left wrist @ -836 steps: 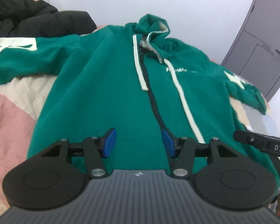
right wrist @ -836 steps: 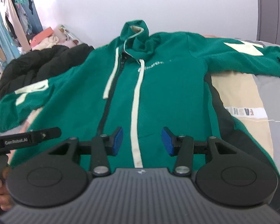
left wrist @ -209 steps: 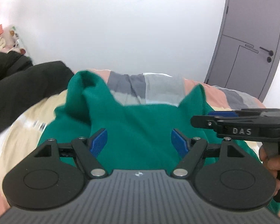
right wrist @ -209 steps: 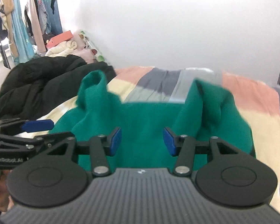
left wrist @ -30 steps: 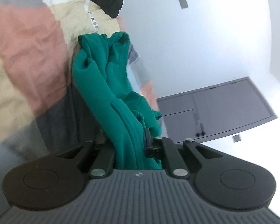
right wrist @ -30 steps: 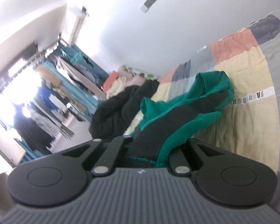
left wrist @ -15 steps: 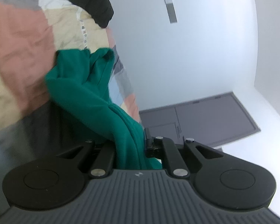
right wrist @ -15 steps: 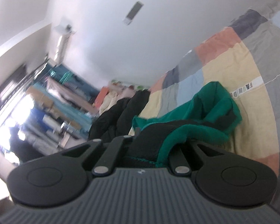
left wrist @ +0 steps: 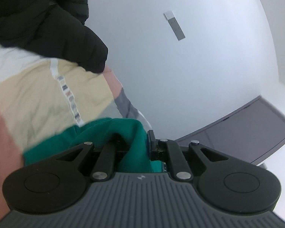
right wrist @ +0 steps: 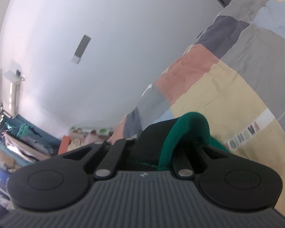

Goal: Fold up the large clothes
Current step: 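Lower the folded hoodie onto the bed and open both grippers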

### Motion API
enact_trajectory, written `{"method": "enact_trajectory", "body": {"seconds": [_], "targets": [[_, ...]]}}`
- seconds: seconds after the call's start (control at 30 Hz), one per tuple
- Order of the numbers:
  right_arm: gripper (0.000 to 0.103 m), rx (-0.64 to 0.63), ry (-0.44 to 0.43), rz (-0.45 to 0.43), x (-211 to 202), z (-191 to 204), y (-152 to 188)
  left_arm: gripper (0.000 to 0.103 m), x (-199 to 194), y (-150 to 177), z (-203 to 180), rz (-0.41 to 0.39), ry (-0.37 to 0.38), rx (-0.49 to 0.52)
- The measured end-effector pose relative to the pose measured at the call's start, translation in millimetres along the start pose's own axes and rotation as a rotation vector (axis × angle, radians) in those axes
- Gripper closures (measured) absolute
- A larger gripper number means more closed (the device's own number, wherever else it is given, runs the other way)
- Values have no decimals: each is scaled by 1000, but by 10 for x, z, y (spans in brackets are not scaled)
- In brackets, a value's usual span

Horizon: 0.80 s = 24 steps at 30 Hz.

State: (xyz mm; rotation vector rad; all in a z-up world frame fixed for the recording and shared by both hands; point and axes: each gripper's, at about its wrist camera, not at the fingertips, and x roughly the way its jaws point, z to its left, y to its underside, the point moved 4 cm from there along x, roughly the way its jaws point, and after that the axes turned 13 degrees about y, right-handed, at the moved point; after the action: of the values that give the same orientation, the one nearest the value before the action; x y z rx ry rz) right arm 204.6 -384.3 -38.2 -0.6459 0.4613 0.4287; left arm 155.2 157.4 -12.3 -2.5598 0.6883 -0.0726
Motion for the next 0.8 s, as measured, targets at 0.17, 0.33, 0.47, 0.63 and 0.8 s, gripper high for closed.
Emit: {"method": "enact_trajectory", "body": {"seconds": [0.17, 0.33, 0.47, 0.63, 0.8], "targets": [[94, -12, 39, 4, 455, -140, 34, 89, 412, -67, 528, 26, -41, -20], [94, -38, 98, 25, 935, -272, 85, 88, 675, -99, 875, 40, -46, -9], [95, -80, 118, 25, 1250, -308, 95, 87, 857, -141, 1090, 48, -44, 3], [95, -119, 148, 52, 1520, -356, 157, 86, 939, -124, 1271, 66, -30, -5], [94, -128, 154, 58, 1522, -346, 168, 86, 917, -107, 1194, 81, -32, 41]]}}
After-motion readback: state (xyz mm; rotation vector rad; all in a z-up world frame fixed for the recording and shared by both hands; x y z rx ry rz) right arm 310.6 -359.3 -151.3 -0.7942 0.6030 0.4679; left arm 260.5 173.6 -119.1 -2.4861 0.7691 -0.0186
